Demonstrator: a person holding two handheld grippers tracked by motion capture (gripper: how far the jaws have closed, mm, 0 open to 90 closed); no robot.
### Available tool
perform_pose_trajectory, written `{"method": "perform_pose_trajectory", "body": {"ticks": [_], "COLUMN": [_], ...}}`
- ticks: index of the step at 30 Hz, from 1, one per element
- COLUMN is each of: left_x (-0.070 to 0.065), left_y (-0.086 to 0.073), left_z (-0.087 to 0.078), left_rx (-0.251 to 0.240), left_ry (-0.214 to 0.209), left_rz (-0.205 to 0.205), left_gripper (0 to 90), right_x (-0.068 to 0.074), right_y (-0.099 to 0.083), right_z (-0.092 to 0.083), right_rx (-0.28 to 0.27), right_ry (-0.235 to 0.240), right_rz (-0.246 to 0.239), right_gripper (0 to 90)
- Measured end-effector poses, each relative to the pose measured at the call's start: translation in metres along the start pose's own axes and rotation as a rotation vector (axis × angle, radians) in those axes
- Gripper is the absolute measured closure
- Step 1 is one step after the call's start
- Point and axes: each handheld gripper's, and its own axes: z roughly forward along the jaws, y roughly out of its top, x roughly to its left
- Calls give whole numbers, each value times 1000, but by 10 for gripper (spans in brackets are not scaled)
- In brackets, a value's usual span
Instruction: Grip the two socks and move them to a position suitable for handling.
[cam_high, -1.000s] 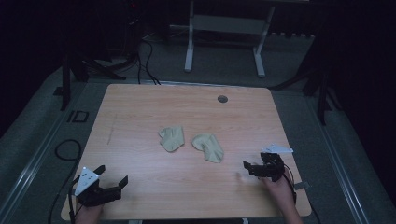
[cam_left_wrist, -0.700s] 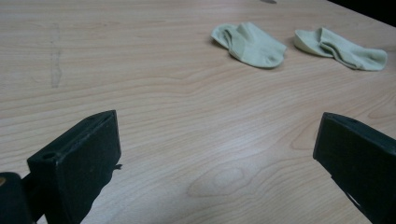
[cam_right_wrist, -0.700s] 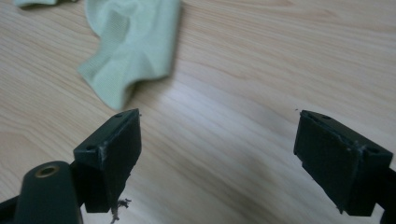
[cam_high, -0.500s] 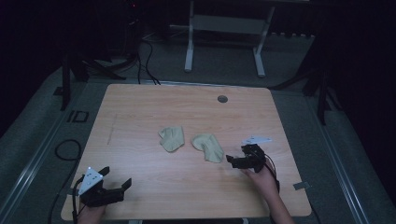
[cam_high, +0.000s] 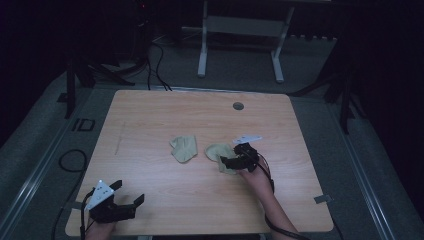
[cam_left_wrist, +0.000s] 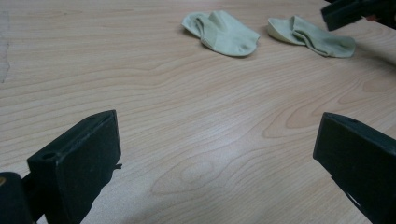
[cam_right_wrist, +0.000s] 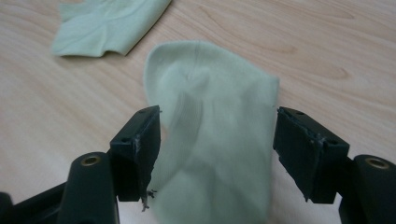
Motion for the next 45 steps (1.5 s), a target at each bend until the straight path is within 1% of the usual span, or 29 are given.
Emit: {"method": "perform_pose_trajectory", "body": {"ticks": [1,6,9,10,11,12,13,14,15,16,17,18,20,21,22,24,27,28,29,31,33,35,37,40,43,44,45], "left_x": [0,0,0,0,0,1,1,1,0,0,0,-1,-3,-3,-4,-6,-10,-10,-14,-19,-24,-29,-34,-43,-52,-52,-57], "left_y": [0,-1,-1,-1,-1,-1,-1,-2,-2,-1,-1,-1,0,0,0,1,3,3,4,6,7,9,11,12,14,14,14], "left_z": [0,1,1,0,0,0,-1,-1,-1,-1,-1,0,0,0,0,0,1,1,1,2,2,2,3,7,12,12,16], "left_rx": [1,9,10,11,9,8,8,9,9,8,9,8,8,8,8,8,8,8,11,11,0,-8,-12,-2,16,16,34], "left_ry": [-2,-3,-5,-4,-3,-3,-5,-5,-2,-3,-4,-4,-3,-3,-5,-11,-19,-19,-20,-25,-37,-44,-55,-78,-106,-106,-135], "left_rz": [-1,1,0,3,3,0,-2,-2,-1,-2,0,2,5,5,7,6,8,8,15,21,32,45,46,62,83,83,95], "left_gripper": [6,6,6,6,6,6,6,6,6,6,6,6,6,6,6,6,6,6,6,6,6,6,6,6,6,6,6], "right_x": [1,3,3,3,2,3,3,3,3,3,3,4,6,6,8,9,14,14,16,20,25,31,35,43,49,49,51], "right_y": [3,14,15,15,13,11,9,8,7,6,5,5,8,8,8,8,5,5,0,-4,-11,-19,-29,-42,-51,-51,-53], "right_z": [4,22,30,30,38,38,37,36,34,33,32,32,29,29,21,11,-9,-9,-24,-35,-47,-57,-65,-74,-81,-81,-83], "right_rx": [2,24,46,46,70,61,52,43,34,30,31,35,63,63,56,44,24,24,14,10,5,6,-1,3,0,0,-3], "right_ry": [5,-19,-31,-31,-40,-62,-64,-68,-77,-89,-88,-94,-97,-97,-84,-66,-58,-58,-43,-62,-55,-66,-48,-44,-57,-57,-50], "right_rz": [2,-5,-8,-8,-16,-37,-49,-47,-49,-60,-63,-76,-91,-91,-101,-94,-115,-115,-113,-130,-136,-156,-146,-157,-160,-160,-153], "right_gripper": [316,308,306,307,325,362,392,480,611,673,735,766,786,786,793,794,795,795,795,795,795,795,795,795,795,795,795]}}
